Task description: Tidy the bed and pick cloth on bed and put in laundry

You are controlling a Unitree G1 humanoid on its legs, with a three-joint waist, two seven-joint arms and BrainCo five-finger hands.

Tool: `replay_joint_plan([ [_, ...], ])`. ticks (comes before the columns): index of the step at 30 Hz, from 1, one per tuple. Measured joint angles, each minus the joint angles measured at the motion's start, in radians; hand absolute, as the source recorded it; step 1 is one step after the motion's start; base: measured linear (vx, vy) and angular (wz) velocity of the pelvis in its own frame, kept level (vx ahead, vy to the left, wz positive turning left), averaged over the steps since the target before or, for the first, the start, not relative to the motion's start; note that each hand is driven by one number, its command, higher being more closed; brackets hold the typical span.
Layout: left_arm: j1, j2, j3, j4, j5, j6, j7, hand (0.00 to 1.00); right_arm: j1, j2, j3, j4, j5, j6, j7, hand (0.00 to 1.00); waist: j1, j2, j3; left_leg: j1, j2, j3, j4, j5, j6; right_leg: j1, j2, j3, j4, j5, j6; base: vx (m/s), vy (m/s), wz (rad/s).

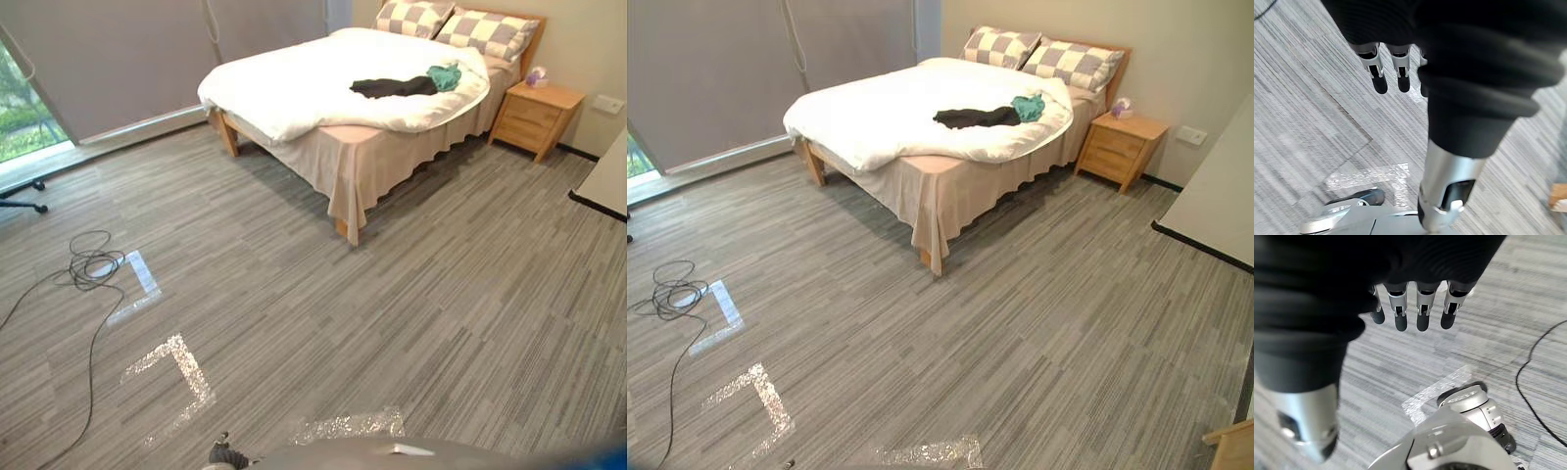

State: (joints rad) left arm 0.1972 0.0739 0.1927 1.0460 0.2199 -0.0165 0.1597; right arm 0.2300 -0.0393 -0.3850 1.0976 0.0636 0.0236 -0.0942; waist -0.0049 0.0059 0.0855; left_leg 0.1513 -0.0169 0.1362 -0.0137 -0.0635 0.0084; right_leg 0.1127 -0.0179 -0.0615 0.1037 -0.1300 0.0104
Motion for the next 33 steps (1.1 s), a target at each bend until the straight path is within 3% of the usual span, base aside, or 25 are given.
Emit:
replay_joint_plan([
  [5, -0.01, 0.009, 0.004, 0.038, 0.009, 0.001, 0.0, 0.0, -0.027, -0.001, 0.009, 0.009, -0.151, 0.002, -0.002, 0.0, 0.003, -0.005, 0.0, 0.055, -0.001, -0.005, -0.023, 0.009, 0.005, 0.064, 0.002, -0.016, -0.05, 0.013, 0.003, 0.14, -0.031, 0.05],
  [9, -0.014, 0.009, 0.002, 0.038, 0.009, 0.0, 0.0, 0.0, -0.047, -0.003, 0.013, 0.012, -0.194, 0.002, -0.008, 0.0, 0.003, -0.011, 0.011, 0.058, 0.0, -0.011, -0.024, 0.004, -0.003, 0.076, 0.003, -0.037, -0.064, 0.014, 0.004, 0.08, -0.051, 0.06],
  [27, -0.019, 0.032, -0.074, 0.04, 0.031, -0.011, 0.0, 0.0, -0.053, -0.01, 0.053, 0.012, -0.192, 0.002, -0.019, 0.0, 0.007, -0.017, 0.036, 0.092, 0.002, -0.006, -0.055, 0.003, -0.008, 0.11, 0.009, -0.039, -0.099, 0.019, 0.006, 0.01, -0.005, -0.01],
  [31, -0.046, 0.048, -0.103, 0.039, 0.076, -0.018, 0.0, 0.0, -0.062, -0.001, 0.041, 0.003, -0.176, 0.0, -0.021, 0.0, 0.002, -0.026, 0.08, 0.093, -0.003, 0.005, -0.053, 0.0, -0.011, 0.024, -0.01, -0.038, 0.077, -0.063, 0.018, -0.01, 0.006, -0.07],
  [33, -0.056, 0.058, -0.122, 0.039, 0.079, -0.017, 0.0, 0.0, -0.071, 0.004, 0.028, -0.001, -0.146, -0.001, -0.021, 0.0, 0.001, -0.031, 0.117, 0.108, -0.009, 0.032, -0.054, -0.014, -0.006, -0.046, -0.028, -0.038, 0.238, -0.11, 0.055, -0.05, -0.002, -0.34],
])
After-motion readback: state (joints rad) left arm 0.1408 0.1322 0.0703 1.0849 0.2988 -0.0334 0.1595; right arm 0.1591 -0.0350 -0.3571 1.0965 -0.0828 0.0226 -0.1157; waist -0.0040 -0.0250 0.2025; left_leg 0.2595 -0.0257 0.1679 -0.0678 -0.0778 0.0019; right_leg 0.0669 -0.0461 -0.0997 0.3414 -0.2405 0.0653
